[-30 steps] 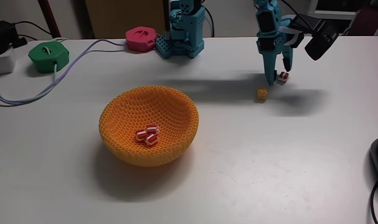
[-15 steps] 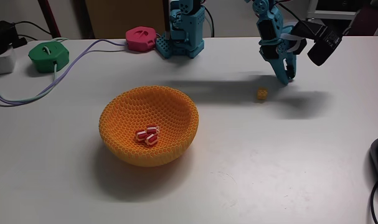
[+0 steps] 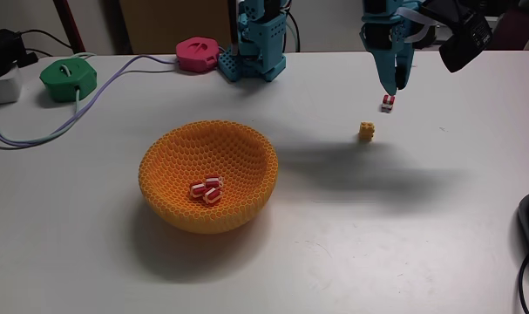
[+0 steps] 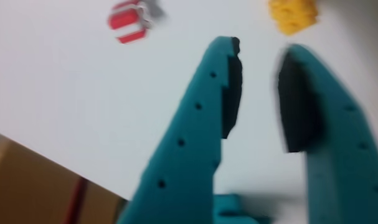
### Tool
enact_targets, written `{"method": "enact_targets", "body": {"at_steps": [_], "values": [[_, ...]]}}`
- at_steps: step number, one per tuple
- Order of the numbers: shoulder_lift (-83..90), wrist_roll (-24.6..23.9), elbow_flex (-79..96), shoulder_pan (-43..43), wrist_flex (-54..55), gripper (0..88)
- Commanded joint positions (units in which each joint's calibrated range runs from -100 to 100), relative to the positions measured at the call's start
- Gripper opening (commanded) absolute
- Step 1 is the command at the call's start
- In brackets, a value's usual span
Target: Place cube pieces into the yellow basket
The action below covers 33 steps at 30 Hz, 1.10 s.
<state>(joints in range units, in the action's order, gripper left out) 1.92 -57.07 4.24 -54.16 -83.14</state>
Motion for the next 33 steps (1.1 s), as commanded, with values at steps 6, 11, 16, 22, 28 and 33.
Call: {"method": "enact_targets", "body": {"at_steps": [6,11,16,22,28,33], "values": [[2.8,-11.3,12.2,-16.5,17.9,27.5],[2.6,-12.9,17.6,-20.2,23.0,30.0],[1.9,-11.0,21.7,-19.3,26.1,29.7],[1.3,-8.4,25.5,-17.4,28.2,27.5],[1.0,-7.3,29.5,-16.5,31.0,22.2],[1.0,-7.0,31.7,-16.1,32.7,17.2]]}}
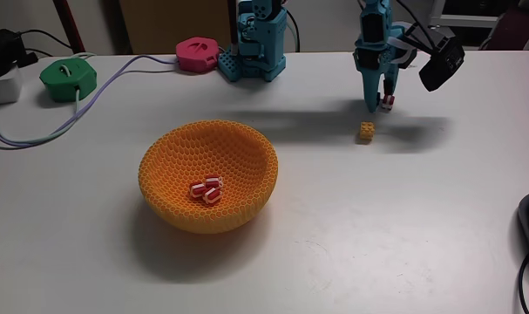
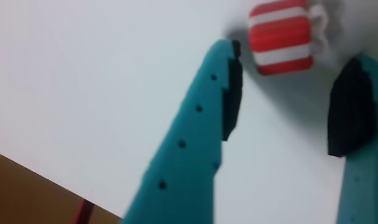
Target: Place cube pieces into the yellow basket
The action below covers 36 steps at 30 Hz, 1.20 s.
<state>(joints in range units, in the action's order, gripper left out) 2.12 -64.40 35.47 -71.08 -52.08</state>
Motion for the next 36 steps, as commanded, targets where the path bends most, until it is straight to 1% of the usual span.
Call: {"method": "enact_targets", "body": {"at_steps": [1,4,6,8,11,14,16,17,19,21,23,26,28,30,32,36], "values": [[0.8,0.7,1.1,1.2,2.2,13.6],[0.8,2.1,1.6,2.5,2.6,5.1],[0.9,2.6,0.4,3.2,1.5,4.2],[1.1,3.3,-4.8,4.7,-4.1,4.0],[1.6,4.1,-17.6,7.9,-16.8,3.7],[2.6,8.0,-33.0,14.8,-30.8,3.7],[3.8,10.0,-38.9,19.5,-34.2,3.7],[4.2,10.1,-39.8,20.9,-34.6,3.8],[4.6,8.5,-39.2,21.3,-35.9,4.8],[4.5,5.1,-36.4,18.3,-35.7,9.3],[4.1,1.2,-32.7,13.3,-33.2,15.6],[4.0,-3.3,-25.1,6.0,-25.1,23.2],[3.9,-5.4,-19.7,2.5,-18.2,26.9],[3.9,-5.8,-14.8,0.8,-11.3,30.3],[3.9,-4.8,-11.1,0.6,-5.8,31.4],[3.2,-2.1,-8.4,1.8,-1.0,31.5]]}}
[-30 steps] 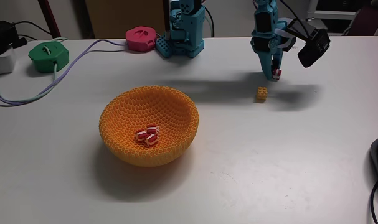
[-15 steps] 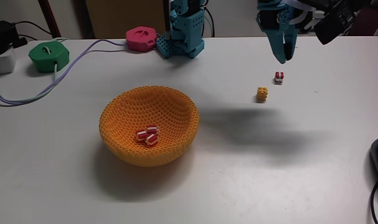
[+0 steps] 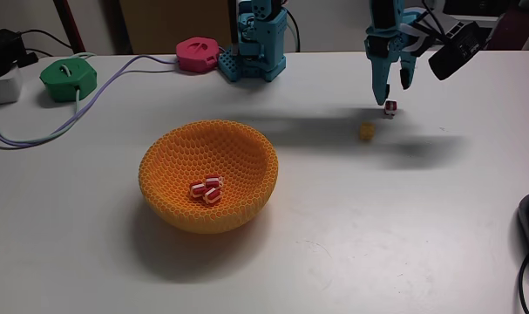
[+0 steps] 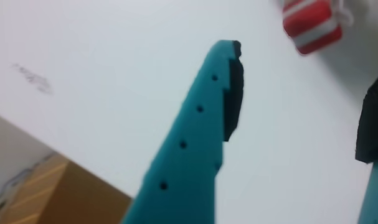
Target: Place cube pieces into the yellow basket
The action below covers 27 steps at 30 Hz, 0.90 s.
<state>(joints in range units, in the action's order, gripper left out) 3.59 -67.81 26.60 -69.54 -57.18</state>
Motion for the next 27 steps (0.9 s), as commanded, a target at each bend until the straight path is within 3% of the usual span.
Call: {"method": "enact_targets", "body": {"at_steps": [1,8,19,27], "values": [[1.2,1.5,0.8,0.5,4.7,31.2],[-2.5,2.9,3.9,1.1,9.7,25.0],[-4.8,6.5,6.2,3.8,11.8,6.8],[-4.8,7.3,5.4,4.4,12.0,4.7]]}}
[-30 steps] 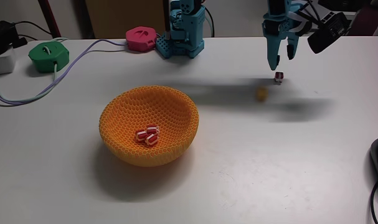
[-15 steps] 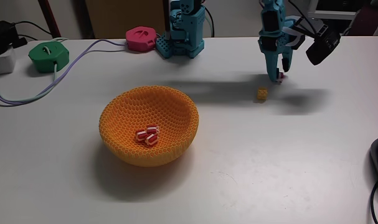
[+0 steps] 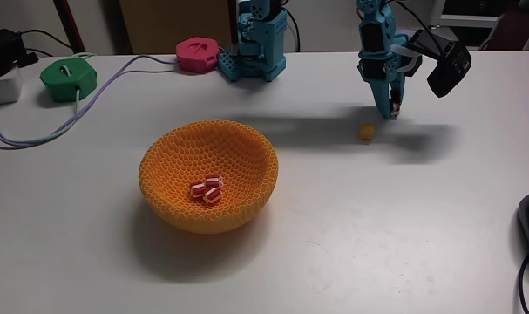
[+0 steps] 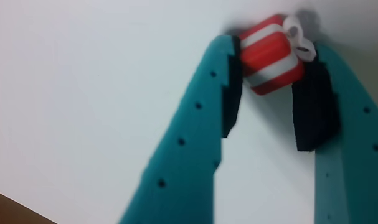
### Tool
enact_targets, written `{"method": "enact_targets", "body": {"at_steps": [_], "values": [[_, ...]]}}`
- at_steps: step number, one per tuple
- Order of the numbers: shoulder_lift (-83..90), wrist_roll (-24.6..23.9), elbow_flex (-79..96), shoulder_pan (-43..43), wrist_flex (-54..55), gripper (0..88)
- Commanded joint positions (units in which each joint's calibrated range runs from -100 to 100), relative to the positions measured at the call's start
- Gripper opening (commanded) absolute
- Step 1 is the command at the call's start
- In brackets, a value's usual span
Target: Place cube pieces into the yellow basket
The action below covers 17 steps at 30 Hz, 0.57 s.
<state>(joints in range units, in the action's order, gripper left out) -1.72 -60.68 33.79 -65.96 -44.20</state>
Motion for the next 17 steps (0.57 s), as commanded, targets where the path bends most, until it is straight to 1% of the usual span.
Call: {"method": "enact_targets", "body": {"at_steps": [1,3,6,8,10,13,17], "values": [[0.6,0.0,-3.6,0.9,-3.5,4.6],[0.6,-0.5,-10.3,1.2,-12.6,4.3],[0.6,-0.5,-25.5,3.1,-32.2,4.2],[0.6,0.8,-36.6,6.2,-45.5,4.1],[0.9,3.8,-46.0,11.4,-55.8,4.1],[5.4,11.0,-46.6,23.6,-55.8,4.1],[8.3,18.7,-46.9,40.2,-55.5,4.1]]}}
